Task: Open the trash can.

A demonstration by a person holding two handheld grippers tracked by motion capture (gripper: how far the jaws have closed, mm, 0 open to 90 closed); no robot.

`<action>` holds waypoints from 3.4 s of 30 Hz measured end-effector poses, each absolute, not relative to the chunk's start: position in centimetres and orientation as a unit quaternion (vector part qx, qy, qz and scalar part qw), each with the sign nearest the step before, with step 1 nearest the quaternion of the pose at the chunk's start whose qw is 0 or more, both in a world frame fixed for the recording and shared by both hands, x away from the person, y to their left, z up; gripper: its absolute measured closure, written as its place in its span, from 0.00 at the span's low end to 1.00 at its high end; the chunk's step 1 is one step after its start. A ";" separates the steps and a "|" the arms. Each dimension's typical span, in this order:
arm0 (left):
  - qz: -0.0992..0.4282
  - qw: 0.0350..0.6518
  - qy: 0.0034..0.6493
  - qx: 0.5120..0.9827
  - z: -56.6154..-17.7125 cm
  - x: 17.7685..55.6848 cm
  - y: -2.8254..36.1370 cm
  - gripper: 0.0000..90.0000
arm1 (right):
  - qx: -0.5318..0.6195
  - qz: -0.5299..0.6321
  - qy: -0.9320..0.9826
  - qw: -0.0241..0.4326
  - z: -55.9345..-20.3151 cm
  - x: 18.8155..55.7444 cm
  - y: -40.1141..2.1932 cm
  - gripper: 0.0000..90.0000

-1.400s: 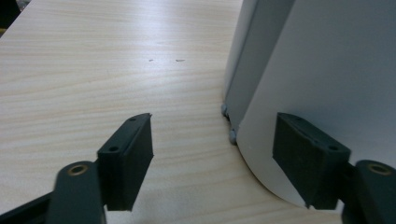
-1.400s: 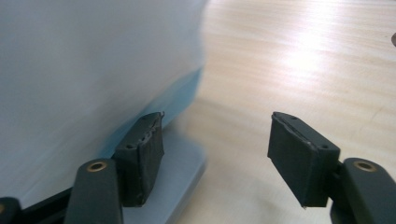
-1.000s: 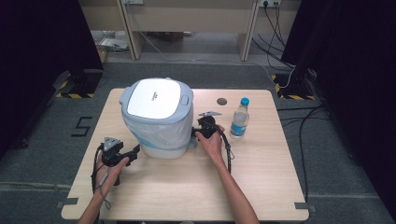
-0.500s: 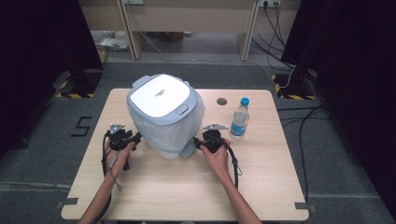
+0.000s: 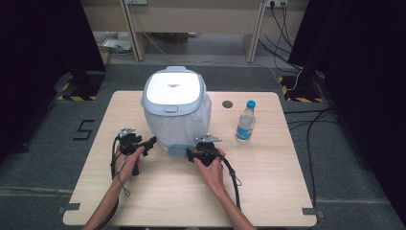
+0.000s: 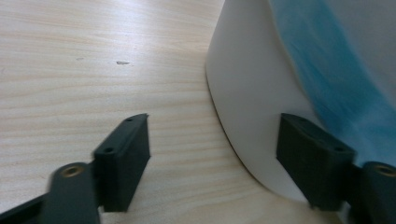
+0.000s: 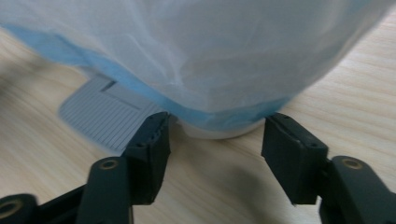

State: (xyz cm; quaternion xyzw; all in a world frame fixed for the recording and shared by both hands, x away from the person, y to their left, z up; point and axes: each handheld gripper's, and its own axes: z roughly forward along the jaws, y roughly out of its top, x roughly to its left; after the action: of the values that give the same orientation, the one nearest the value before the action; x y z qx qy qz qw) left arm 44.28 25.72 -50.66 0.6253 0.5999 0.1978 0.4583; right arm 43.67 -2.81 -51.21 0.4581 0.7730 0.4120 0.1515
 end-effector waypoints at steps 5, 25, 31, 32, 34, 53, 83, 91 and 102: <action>0.210 0.451 0.593 0.633 -50.7 44.2 25.4 0.29 | 0.460 0.428 0.763 0.149 -50.8 43.5 -2.8 0.43; 0.241 0.421 0.550 0.680 -51.5 41.5 25.3 0.26 | 0.437 0.447 0.762 0.169 -50.1 48.5 -2.2 0.36; 0.244 0.400 0.534 0.704 -52.1 40.9 25.6 0.19 | 0.442 0.444 0.764 0.155 -49.9 48.5 -2.4 0.34; 0.248 0.398 0.532 0.705 -52.0 40.8 25.7 0.18 | 0.445 0.439 0.766 0.151 -49.8 48.1 -2.6 0.32; 0.248 0.396 0.528 0.709 -52.0 40.6 25.9 0.16 | 0.437 0.442 0.768 0.153 -49.6 47.2 -3.3 0.27; 0.243 0.424 0.483 0.726 -49.8 39.7 26.0 0.90 | 0.378 0.463 0.782 0.174 -46.7 41.9 -7.4 0.41; 0.248 0.567 0.376 0.690 -32.8 40.9 21.9 1.00 | 0.424 0.353 0.812 0.189 -51.6 39.8 -13.0 0.39; 0.249 0.559 0.381 0.693 -31.4 43.6 20.1 1.00 | 0.426 0.355 0.810 0.189 -51.6 39.8 -12.9 0.38; 0.283 0.529 0.378 0.705 -31.7 44.9 18.5 0.99 | 0.424 0.358 0.810 0.192 -51.7 39.8 -13.0 0.38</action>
State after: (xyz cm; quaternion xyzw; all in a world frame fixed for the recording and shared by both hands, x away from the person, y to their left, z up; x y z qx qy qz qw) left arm 44.93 18.54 -31.67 0.7051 0.3777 0.2825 0.5295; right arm 39.81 -12.96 -51.70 0.4237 0.8096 0.3580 0.1917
